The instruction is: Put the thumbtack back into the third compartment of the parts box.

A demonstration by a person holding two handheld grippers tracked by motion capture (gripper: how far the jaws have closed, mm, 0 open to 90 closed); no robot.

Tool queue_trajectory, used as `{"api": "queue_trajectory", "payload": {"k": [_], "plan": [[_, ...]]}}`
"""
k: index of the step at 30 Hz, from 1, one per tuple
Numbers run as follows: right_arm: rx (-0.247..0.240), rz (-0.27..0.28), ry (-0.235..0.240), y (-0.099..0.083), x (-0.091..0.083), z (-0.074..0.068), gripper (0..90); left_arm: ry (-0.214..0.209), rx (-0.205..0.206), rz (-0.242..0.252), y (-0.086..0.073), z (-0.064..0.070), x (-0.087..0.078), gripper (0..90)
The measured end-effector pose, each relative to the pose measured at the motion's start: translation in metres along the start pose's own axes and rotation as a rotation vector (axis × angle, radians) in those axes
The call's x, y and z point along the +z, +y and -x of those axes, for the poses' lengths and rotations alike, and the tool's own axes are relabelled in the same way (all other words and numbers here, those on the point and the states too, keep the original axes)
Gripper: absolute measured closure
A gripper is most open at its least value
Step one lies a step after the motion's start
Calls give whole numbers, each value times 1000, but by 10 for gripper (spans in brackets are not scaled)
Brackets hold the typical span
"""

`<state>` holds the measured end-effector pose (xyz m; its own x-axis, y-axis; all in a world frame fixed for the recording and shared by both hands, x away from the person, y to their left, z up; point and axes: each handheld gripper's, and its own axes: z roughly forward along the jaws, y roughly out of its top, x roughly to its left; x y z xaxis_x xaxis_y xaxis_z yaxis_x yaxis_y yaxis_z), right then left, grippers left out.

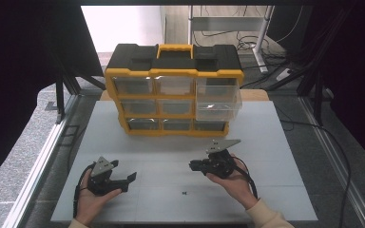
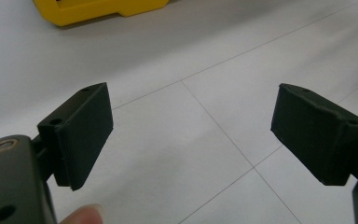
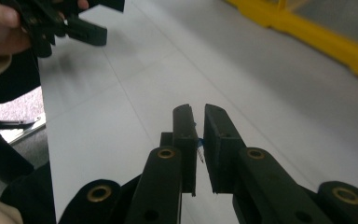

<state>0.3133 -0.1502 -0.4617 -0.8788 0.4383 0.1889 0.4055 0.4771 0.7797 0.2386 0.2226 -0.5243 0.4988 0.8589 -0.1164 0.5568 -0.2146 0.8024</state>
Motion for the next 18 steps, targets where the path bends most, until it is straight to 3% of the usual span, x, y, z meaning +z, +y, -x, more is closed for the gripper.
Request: {"api": "queue_trajectory", "payload": {"k": [18], "plan": [[-23, 147, -17, 34, -27, -4, 830, 3, -1, 8, 0, 0, 0, 134]]}}
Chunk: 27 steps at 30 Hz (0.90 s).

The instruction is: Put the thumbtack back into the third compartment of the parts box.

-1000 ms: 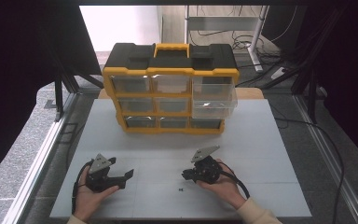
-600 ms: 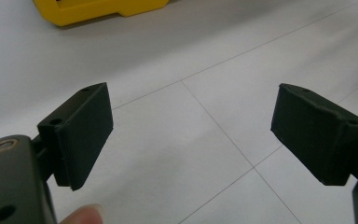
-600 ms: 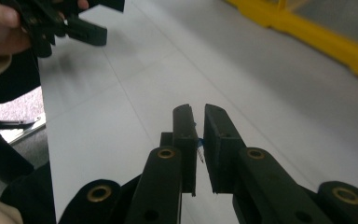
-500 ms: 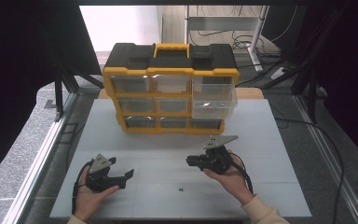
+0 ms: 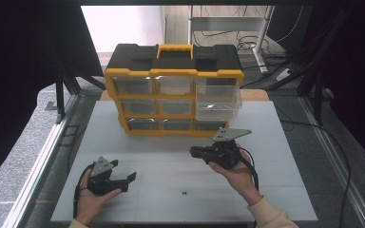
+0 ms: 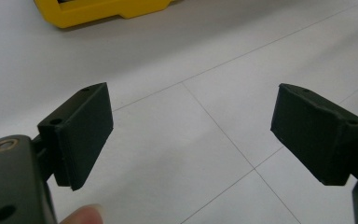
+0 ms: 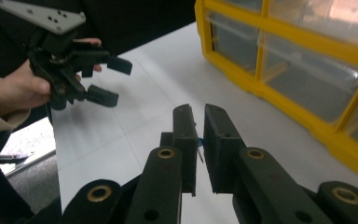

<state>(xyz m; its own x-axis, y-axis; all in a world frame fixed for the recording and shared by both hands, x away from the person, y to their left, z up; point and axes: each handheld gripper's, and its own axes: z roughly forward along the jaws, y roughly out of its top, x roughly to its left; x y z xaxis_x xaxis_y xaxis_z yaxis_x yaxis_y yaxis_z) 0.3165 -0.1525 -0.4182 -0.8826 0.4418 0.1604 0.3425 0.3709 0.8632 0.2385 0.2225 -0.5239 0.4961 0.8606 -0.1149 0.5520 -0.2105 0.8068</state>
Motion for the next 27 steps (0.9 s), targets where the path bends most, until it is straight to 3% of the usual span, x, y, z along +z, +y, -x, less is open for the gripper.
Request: {"api": "queue_trajectory", "payload": {"k": [15, 27], "plan": [[-44, 115, -20, 32, -23, -6, 830, 2, -2, 4, 0, 0, -2, 134], [-79, 226, -47, 72, -47, -9, 830, 2, 4, 3, 0, 0, -1, 135]]}}
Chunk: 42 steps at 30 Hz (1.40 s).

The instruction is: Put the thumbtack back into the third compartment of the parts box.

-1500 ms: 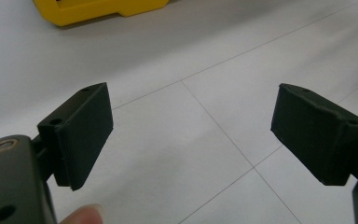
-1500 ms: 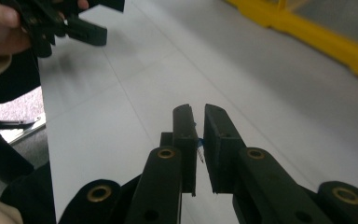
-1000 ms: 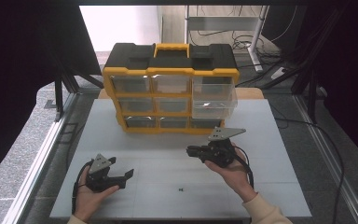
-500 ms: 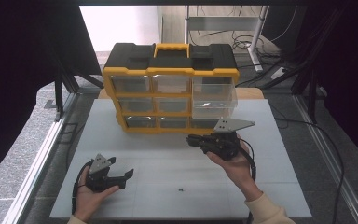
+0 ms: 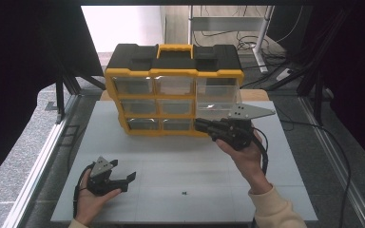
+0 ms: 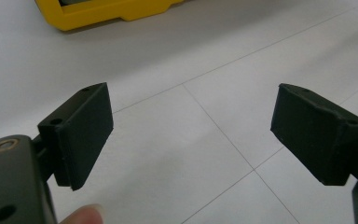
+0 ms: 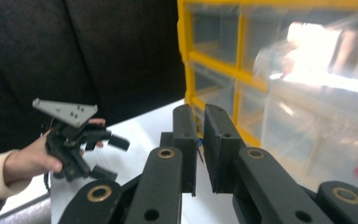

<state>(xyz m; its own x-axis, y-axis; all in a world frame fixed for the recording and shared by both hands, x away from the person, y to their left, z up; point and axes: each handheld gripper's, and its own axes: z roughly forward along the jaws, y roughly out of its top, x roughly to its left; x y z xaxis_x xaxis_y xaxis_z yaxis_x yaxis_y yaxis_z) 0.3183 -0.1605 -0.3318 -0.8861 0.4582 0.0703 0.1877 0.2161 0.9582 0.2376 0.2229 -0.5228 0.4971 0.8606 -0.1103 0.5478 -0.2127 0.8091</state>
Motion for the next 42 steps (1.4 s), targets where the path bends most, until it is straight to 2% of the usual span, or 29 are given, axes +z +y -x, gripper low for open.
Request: {"api": "queue_trajectory", "payload": {"k": [12, 20, 24, 30, 36, 37, 38, 39, 40, 41, 42], "plan": [[-17, 31, -53, 35, -9, 10, 830, -5, 1, 2, 0, 0, 0, 134], [-20, 47, -89, 47, -11, 18, 830, -5, 0, 4, 0, 0, 0, 134], [-15, 41, -136, 51, -12, 25, 829, -5, -1, 4, 1, 0, 0, 134], [-17, 5, -264, 52, -13, 40, 829, -3, 0, 5, 0, 0, 0, 134], [-18, 8, -307, 53, -14, 46, 819, -3, 0, 5, 0, 0, 0, 133], [-17, 26, -320, 53, -13, 47, 787, -3, 1, 4, 0, 0, 0, 134], [-30, 32, -335, 53, -14, 47, 704, -3, 2, 4, 0, 0, 0, 133], [-38, 60, -348, 53, -15, 44, 523, -3, 1, 4, 0, 0, 0, 133], [-38, 60, -348, 53, -15, 44, 523, -4, 1, 4, 0, 0, 0, 133], [-32, 81, -323, 54, -16, 40, 429, -3, 1, 4, 0, 0, 0, 133], [-37, 80, -306, 53, -16, 39, 396, -4, 1, 4, 0, 0, 0, 133]]}}
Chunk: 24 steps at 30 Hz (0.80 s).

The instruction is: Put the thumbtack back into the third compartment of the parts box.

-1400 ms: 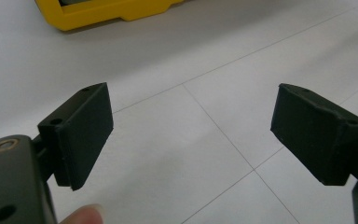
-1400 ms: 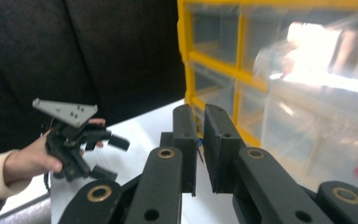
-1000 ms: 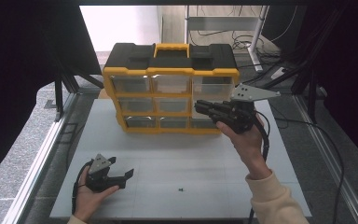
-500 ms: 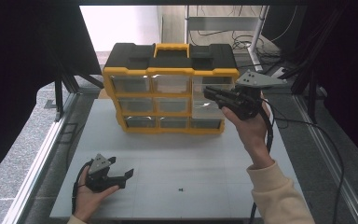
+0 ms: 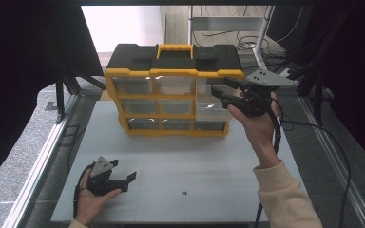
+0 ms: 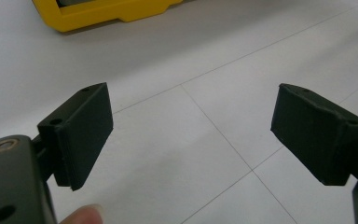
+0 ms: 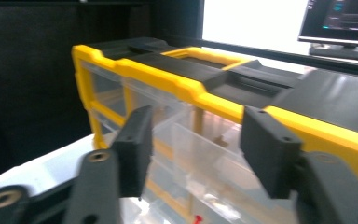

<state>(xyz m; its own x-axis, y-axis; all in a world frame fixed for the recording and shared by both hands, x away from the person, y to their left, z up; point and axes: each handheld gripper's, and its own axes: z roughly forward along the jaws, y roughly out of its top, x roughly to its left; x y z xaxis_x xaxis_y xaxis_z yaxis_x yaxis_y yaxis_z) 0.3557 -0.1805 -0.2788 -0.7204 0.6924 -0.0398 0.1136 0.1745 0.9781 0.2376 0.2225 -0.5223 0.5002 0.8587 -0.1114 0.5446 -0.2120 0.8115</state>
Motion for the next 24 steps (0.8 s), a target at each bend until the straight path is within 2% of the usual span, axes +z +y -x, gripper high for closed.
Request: {"api": "queue_trajectory", "payload": {"k": [1, 4, 7, 13, 15, 18, 24], "plan": [[0, 0, 0, 0, 0, 0, 396, -1, 0, -1, 0, 0, 0, 133], [-1, 0, 53, -1, -3, -7, 332, -1, 0, -1, 0, 0, 0, 133], [-29, 7, 105, -5, -7, -15, 328, -3, 0, -2, 0, 1, 0, 133], [-35, 23, 217, -16, -18, -34, 327, -3, -1, -2, 0, 2, 0, 132], [-37, 15, 236, -21, -21, -37, 328, -4, -1, -1, 0, 2, 0, 132], [-35, -2, 237, -29, -23, -40, 328, -5, 0, 0, 1, 3, 0, 132], [-12, -17, 278, -49, -27, -43, 327, -4, 3, 0, 1, 2, 0, 133]]}}
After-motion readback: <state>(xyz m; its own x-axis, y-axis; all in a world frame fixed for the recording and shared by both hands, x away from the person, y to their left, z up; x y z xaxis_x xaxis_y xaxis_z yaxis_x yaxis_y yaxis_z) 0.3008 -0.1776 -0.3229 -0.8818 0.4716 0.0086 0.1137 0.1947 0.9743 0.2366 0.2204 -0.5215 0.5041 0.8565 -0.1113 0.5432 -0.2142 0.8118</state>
